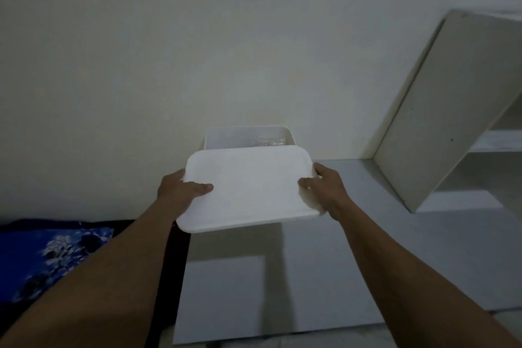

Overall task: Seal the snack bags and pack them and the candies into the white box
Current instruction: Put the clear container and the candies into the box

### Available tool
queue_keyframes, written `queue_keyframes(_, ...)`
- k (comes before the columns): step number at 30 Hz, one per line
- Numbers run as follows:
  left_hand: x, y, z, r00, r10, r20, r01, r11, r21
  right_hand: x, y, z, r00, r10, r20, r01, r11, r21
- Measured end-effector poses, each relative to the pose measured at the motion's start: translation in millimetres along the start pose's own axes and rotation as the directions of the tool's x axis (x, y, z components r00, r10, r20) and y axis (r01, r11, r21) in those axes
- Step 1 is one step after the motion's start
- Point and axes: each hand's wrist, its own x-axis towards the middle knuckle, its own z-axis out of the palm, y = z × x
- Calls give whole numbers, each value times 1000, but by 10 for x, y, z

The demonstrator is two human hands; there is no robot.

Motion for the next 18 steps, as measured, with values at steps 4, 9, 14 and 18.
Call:
queue_keyframes(4, 221, 347, 69, 996, 37, -75, -35, 999, 20, 333, -204, -45, 1000, -10, 4, 11, 999, -34)
queue_keyframes(9, 663, 591, 224, 994, 14, -107, -9, 999, 42, 970, -233, 1, 1000, 0, -15, -2, 996, -86)
queue_keyframes(14, 1192, 595, 442, 990, -58, -125, 58, 998, -8, 1561, -137, 209, 999, 39, 35, -34, 989, -142)
queue_keyframes(18, 1539, 523, 588, 988, -81, -130, 85, 996, 24, 1992, 79, 433, 996, 46, 81, -26, 972, -234)
